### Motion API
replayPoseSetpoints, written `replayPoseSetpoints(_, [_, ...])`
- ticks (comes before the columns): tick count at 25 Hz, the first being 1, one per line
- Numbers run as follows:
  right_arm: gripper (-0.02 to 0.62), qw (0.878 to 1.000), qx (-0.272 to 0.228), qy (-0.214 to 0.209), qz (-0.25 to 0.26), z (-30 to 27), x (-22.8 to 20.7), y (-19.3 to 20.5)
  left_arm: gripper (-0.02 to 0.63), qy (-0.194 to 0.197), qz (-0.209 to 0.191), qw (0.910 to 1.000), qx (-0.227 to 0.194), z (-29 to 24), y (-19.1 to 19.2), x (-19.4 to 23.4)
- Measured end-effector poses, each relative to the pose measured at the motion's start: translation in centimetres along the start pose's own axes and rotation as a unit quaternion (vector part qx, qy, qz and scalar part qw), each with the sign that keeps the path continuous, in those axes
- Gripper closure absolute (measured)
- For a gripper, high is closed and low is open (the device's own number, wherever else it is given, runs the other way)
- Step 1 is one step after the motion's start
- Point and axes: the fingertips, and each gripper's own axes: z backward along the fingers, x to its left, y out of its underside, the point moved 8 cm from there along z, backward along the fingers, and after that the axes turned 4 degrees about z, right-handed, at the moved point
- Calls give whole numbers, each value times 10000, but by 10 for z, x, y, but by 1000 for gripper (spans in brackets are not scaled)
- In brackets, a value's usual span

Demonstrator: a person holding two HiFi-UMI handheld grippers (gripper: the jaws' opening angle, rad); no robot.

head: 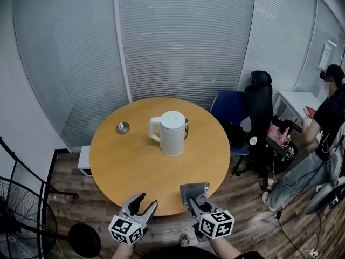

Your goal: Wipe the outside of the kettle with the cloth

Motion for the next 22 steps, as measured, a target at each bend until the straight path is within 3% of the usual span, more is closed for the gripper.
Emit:
replayPoseSetpoints(7, [554,9990,105,-423,124,-24,-40,-20,399,-520,141,9985,-71,-32,1,0])
replayPoseSetpoints(13, [554,9981,110,-595,83,-40,-56,-27,399,-698,141,9975,23,-46,2,6])
replayPoseSetpoints(22, [554,9992,45,-408,11,-72,-65,-40,399,-500,168,9985,146,-87,-2,49])
